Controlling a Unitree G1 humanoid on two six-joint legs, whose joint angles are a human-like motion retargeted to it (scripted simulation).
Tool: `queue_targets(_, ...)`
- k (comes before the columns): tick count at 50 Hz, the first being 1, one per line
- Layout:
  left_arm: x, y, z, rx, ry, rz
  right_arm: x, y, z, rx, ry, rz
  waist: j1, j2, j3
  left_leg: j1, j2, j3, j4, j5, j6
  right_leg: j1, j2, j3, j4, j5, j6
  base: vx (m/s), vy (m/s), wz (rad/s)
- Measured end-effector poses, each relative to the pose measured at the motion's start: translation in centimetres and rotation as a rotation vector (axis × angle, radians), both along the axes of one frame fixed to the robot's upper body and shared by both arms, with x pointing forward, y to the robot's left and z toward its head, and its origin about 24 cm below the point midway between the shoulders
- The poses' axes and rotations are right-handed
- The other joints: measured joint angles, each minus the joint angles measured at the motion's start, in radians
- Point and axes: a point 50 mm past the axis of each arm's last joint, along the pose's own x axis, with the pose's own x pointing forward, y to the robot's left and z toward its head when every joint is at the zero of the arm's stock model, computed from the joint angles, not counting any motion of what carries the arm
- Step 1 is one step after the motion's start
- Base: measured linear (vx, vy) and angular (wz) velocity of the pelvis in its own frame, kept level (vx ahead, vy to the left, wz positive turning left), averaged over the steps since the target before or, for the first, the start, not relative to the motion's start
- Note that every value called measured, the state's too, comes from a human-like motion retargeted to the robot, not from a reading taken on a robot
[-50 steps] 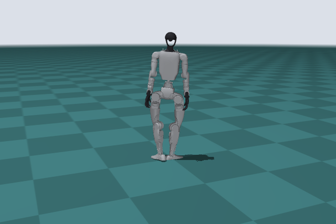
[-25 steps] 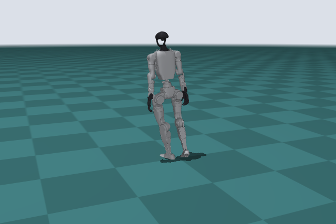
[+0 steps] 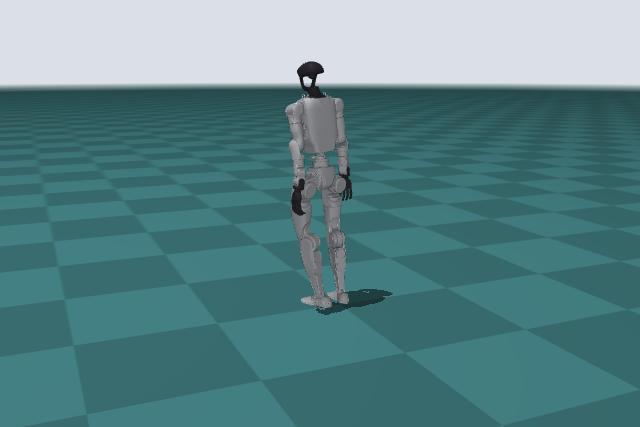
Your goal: In place motions
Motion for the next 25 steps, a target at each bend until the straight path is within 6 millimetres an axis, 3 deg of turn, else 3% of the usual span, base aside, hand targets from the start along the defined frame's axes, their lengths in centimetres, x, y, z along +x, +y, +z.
queue_targets(3, 1.4, -0.5, -0.1, -0.024, -0.068, 0.005, -1.1, -0.7, 0.0, -0.037, 0.041, 0.007, 0.011, -0.008, 0.008, -0.028, -0.017, -0.073, 0.047, -0.017, 0.046, -0.012, -0.022, 0.044, 0.005, 0.008, 0.006, 0.02, 0.06, -0.62)
queue_targets(5, 2.4, -1.1, -0.2, -0.049, -0.125, 0.016, -1.8, -1.3, 0.0, -0.073, 0.076, 0.004, 0.035, -0.008, 0.012, -0.038, -0.058, -0.232, 0.038, -0.032, 0.071, -0.025, -0.025, 0.094, 0.008, 0.020, -0.004, 0.00, 0.14, -1.62)
queue_targets(8, 3.7, -1.7, 0.0, -0.065, -0.213, 0.014, -2.8, -1.8, 0.1, -0.106, 0.106, -0.028, 0.117, -0.007, 0.028, -0.026, -0.144, -0.556, 0.011, 0.033, 0.035, -0.047, -0.007, 0.213, 0.011, 0.051, -0.038, -0.01, 0.16, -2.54)
queue_targets(10, 4.8, -1.8, 0.1, -0.069, -0.266, -0.023, -3.1, -2.1, 0.2, -0.102, 0.113, -0.055, 0.177, -0.005, 0.054, -0.007, -0.154, -0.646, -0.029, 0.094, -0.023, -0.061, 0.001, 0.293, 0.024, 0.081, -0.056, -0.01, 0.16, -2.51)
queue_targets(14, 6.4, -2.5, 0.2, -0.079, -0.305, -0.102, -2.0, -2.8, 0.3, -0.113, 0.088, -0.050, 0.095, 0.022, 0.084, 0.045, -0.044, -0.216, -0.122, 0.048, 0.053, -0.085, 0.002, 0.305, 0.060, 0.106, -0.084, -0.18, 0.15, -1.02)
queue_targets(18, 6.5, -3.4, 0.1, -0.141, -0.271, -0.168, -1.4, -3.1, 0.5, -0.166, 0.064, -0.046, 0.004, 0.066, 0.091, 0.051, -0.039, -0.206, -0.143, 0.064, 0.069, -0.143, 0.010, 0.326, 0.111, 0.115, -0.159, -0.11, 0.15, -1.99)
queue_targets(22, 7.4, -3.0, 0.2, -0.120, -0.277, -0.269, -1.6, -2.6, 0.4, -0.131, 0.092, -0.110, -0.027, 0.104, 0.090, 0.081, 0.011, -0.010, -0.191, 0.042, 0.083, -0.198, -0.040, 0.132, 0.140, 0.045, -0.307, -0.16, 0.04, -2.67)
queue_targets(25, 6.8, -2.8, 0.1, -0.106, -0.252, -0.302, -2.5, -2.2, 0.3, -0.095, 0.131, -0.142, -0.013, 0.104, 0.083, 0.087, 0.027, 0.081, -0.188, 0.004, 0.113, -0.228, -0.061, 0.065, 0.128, -0.023, -0.360, -0.02, -0.07, -3.29)
